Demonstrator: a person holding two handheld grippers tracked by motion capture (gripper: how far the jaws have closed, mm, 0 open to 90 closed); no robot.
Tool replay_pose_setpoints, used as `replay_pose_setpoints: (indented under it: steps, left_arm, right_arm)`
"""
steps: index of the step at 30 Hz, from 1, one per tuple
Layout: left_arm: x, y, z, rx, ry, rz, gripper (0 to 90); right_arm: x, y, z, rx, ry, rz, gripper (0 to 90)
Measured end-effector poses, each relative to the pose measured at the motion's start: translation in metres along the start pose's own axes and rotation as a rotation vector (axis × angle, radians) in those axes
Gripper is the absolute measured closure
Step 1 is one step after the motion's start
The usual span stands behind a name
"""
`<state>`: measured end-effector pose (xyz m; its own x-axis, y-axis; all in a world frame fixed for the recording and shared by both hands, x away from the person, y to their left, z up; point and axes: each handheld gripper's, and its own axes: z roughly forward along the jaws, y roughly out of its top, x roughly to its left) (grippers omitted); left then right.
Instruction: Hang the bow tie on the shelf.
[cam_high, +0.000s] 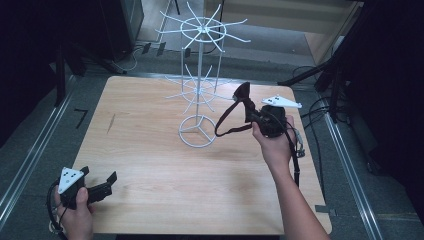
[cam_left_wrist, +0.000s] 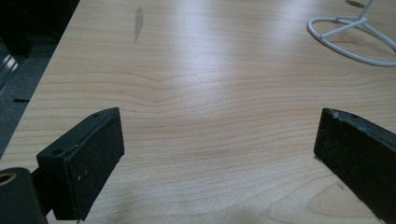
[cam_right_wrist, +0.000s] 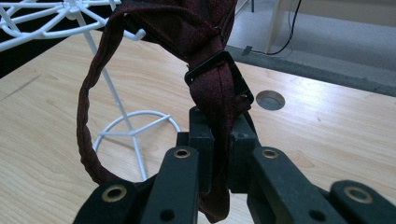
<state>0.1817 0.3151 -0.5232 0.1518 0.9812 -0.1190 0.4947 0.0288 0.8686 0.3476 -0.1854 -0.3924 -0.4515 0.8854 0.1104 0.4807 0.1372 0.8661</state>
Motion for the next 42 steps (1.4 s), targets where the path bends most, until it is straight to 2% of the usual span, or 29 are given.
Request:
replay_pose_setpoints:
  steps: [15,21,28,42]
  left_arm:
    - [0.0,0.0,0.0,-0.001,0.0,-0.002,1.9]
    - [0.0,0.0,0.0,-0.003,-0.002,-0.004,1.9]
    - [0.0,0.0,0.0,-0.01,-0.001,-0.011,1.9]
    - [-0.001,0.0,-0.001,-0.011,0.013,-0.002,1.9]
  right_arm:
    - [0.0,0.014,-0.001,-0.032,0.001,0.012,85.2]
    - [0.0,0.018,0.001,-0.029,0.002,0.013,85.2]
    - [0.003,0.025,0.004,-0.036,0.006,0.01,85.2]
    - [0.004,0.026,0.019,-0.016,0.007,0.023,85.2]
